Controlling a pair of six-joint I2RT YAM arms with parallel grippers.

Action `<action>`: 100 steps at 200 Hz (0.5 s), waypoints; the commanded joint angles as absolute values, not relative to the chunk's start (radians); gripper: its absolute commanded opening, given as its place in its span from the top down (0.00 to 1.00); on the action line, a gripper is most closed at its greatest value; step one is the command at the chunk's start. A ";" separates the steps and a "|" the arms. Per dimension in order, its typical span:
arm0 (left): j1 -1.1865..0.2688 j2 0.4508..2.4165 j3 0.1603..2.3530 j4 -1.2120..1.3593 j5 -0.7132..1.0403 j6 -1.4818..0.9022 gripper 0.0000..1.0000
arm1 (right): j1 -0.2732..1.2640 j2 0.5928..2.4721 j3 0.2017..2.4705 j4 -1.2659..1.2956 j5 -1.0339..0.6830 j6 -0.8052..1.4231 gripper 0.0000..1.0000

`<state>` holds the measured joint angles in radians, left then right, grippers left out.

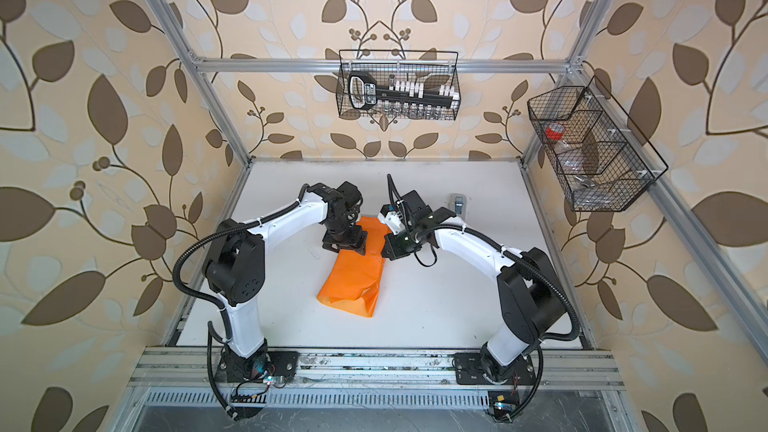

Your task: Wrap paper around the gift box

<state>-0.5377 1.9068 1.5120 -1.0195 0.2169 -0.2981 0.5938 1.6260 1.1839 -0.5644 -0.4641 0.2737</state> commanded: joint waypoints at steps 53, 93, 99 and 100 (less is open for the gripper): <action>-0.562 1.962 1.473 -0.991 0.216 -0.317 0.20 | 0.618 1.723 1.200 -0.435 -0.495 0.350 1.00; -0.563 1.960 1.470 -0.991 0.215 -0.318 0.20 | 0.618 1.769 1.178 -0.420 -0.467 0.351 1.00; -0.563 1.959 1.470 -0.991 0.216 -0.318 0.21 | 0.620 1.773 1.173 -0.417 -0.461 0.352 1.00; -0.562 1.959 1.470 -0.991 0.215 -0.317 0.21 | 0.620 1.772 1.171 -0.416 -0.460 0.352 1.00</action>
